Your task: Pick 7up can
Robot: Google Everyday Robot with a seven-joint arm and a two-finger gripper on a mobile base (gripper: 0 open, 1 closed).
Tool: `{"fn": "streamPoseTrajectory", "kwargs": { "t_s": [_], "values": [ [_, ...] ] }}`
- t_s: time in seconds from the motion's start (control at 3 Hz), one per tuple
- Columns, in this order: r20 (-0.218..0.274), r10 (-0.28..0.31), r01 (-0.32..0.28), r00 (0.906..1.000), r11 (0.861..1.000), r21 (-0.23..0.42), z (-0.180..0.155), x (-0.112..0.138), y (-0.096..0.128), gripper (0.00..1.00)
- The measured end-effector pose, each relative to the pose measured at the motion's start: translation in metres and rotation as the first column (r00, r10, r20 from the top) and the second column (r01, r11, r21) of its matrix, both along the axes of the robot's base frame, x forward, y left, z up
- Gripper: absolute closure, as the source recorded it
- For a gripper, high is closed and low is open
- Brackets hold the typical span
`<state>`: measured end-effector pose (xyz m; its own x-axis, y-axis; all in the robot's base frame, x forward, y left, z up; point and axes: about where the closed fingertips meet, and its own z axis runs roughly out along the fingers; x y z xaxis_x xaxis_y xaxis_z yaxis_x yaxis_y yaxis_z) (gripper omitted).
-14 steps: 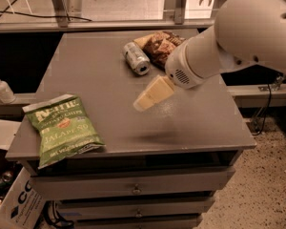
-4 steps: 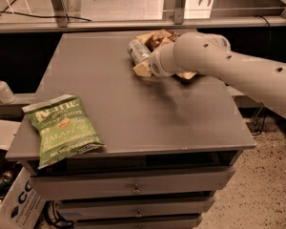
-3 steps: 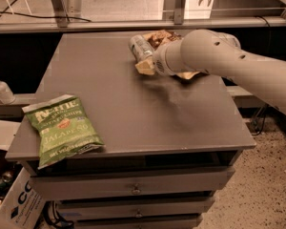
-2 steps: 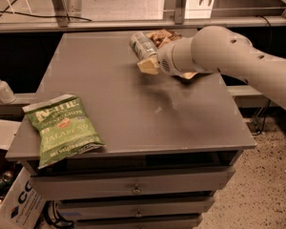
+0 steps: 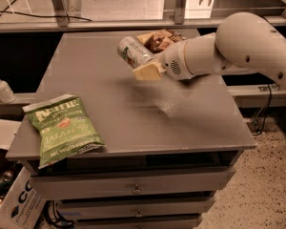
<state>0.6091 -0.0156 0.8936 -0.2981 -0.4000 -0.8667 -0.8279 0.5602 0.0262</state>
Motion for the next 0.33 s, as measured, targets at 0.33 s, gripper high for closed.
{"fn": "streamPoseTrajectory", "kwargs": {
  "t_s": [0.33],
  "values": [
    [0.002,-0.001,0.001,1.0000,1.000,0.001,0.0004,0.0005,0.0002,1.00]
  ]
}}
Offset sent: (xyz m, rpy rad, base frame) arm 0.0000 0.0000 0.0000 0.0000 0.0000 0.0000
